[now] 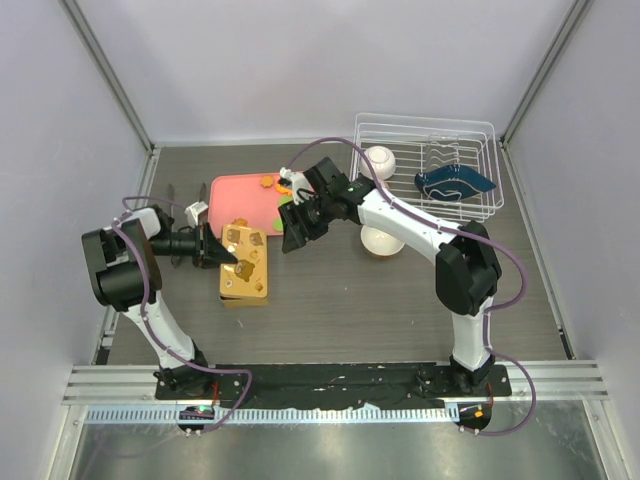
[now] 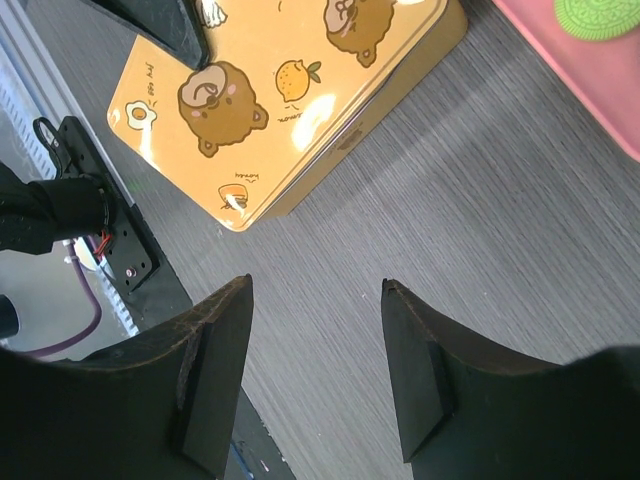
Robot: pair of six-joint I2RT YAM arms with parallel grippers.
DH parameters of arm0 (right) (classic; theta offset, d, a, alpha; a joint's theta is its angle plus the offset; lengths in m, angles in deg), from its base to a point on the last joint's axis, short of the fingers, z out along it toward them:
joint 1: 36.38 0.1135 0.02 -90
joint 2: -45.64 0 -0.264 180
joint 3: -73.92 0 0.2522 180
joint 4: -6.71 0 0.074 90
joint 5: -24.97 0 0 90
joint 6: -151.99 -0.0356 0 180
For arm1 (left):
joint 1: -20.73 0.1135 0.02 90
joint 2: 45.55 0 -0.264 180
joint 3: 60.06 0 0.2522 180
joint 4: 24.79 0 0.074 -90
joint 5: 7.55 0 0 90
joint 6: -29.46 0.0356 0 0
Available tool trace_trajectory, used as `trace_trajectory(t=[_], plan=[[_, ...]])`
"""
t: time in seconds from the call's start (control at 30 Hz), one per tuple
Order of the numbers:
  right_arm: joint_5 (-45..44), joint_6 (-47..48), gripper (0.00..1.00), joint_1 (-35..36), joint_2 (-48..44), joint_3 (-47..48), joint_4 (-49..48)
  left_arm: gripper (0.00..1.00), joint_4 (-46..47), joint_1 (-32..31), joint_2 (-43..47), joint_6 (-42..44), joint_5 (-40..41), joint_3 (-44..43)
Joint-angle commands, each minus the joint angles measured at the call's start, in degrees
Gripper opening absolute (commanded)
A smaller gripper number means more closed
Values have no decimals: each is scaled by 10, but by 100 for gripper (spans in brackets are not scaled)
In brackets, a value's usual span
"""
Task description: Pack the cookies
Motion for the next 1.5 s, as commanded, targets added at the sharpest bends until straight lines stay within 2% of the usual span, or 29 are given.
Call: trace_trajectory(t=[0.0,0.3,0.6,0.73,1.13,1.47], plan=[[1,7,60,4,2,15,-7,18,-30,1,-24,28,-8,-31],[1,8,60,7,11,16,-6,25,-41,3,-35,41,5,-42],[1,2,60,16,42,31,-12,25,-40,9,-24,41,23,-46],[-21,-14,60,22,41,21,-58,25,-37,9,-21,41,32,-48],[-50,-57,61,45,110,58,-94,24,-38,10,-21,41,65,-62],[-25,-86,61,52,146,70,-133,24,-42,10,-33,47,66,-67]])
